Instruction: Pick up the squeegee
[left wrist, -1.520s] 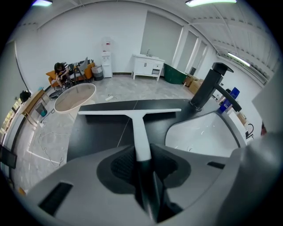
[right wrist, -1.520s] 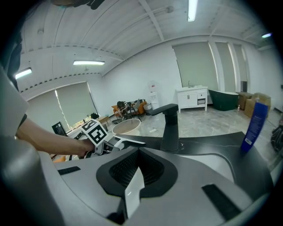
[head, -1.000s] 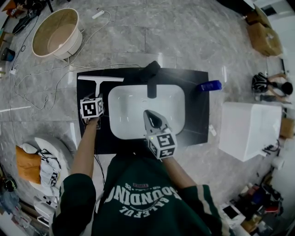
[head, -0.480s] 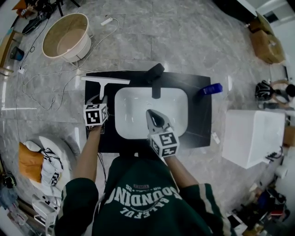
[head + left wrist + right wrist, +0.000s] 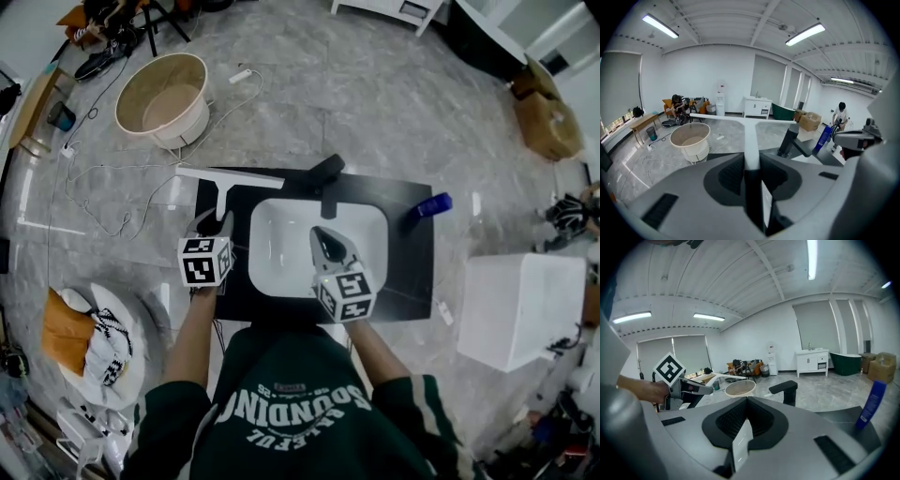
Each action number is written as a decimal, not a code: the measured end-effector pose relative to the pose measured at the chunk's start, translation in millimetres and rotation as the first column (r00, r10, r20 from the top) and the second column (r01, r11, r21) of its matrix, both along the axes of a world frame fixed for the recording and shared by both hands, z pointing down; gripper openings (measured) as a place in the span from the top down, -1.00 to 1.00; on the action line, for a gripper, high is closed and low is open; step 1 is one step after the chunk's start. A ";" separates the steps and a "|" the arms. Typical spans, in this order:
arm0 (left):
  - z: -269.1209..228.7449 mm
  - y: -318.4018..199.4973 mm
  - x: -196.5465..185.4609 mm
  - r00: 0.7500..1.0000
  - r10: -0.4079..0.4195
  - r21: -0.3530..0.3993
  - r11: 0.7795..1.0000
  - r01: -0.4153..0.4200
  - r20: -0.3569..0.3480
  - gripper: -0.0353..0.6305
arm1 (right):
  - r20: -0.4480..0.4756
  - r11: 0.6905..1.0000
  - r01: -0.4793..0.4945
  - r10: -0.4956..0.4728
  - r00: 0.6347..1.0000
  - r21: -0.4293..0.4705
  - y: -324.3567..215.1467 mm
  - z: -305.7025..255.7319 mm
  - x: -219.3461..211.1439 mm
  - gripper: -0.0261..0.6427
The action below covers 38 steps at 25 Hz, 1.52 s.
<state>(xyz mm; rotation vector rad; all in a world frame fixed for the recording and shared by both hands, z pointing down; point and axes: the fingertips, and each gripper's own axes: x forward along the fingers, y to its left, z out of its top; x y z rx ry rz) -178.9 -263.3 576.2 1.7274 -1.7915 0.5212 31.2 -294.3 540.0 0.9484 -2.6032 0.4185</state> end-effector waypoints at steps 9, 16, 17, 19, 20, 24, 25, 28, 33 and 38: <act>-66.6 11.7 8.9 0.999 -0.013 0.137 0.990 0.008 0.036 0.63 | 0.046 0.995 0.010 -0.015 0.999 0.102 -14.4 -49.2 2.4 0.92; -91.0 21.9 18.2 0.999 -0.023 0.207 0.978 0.015 0.035 0.63 | 0.076 0.987 0.001 -0.013 0.997 0.159 -18.5 -76.6 8.3 0.92; -93.6 22.5 19.3 0.999 -0.022 0.214 0.977 0.014 0.036 0.63 | 0.081 0.986 -0.002 -0.012 0.997 0.167 -18.7 -80.1 8.9 0.92; -98.3 24.0 21.1 0.999 -0.022 0.226 0.974 0.013 0.038 0.63 | 0.089 0.984 -0.004 -0.013 0.996 0.179 -18.0 -86.4 9.5 0.92; -100.3 24.6 21.7 0.999 -0.022 0.231 0.973 0.012 0.040 0.63 | 0.091 0.983 -0.006 -0.011 0.996 0.183 -17.5 -88.6 10.1 0.92; -104.5 25.7 23.3 0.999 -0.014 0.241 0.970 0.001 0.052 0.63 | 0.090 0.982 -0.030 0.014 0.996 0.185 -17.4 -89.3 14.8 0.92; -104.8 26.2 23.4 0.998 -0.012 0.242 0.970 -0.002 0.054 0.63 | 0.090 0.982 -0.034 0.018 0.996 0.186 -17.1 -88.7 15.6 0.92; -103.3 26.7 23.1 0.998 -0.008 0.240 0.971 -0.006 0.057 0.63 | 0.089 0.982 -0.038 0.022 0.996 0.183 -16.8 -86.2 16.5 0.92; -97.1 26.8 22.8 0.999 -0.004 0.229 0.973 -0.007 0.050 0.63 | 0.088 0.984 -0.041 0.026 0.996 0.172 -15.9 -78.8 16.0 0.92; -93.3 26.1 22.2 0.999 -0.005 0.223 0.975 -0.005 0.042 0.63 | 0.077 0.984 -0.037 0.024 0.997 0.176 -16.2 -77.6 14.2 0.92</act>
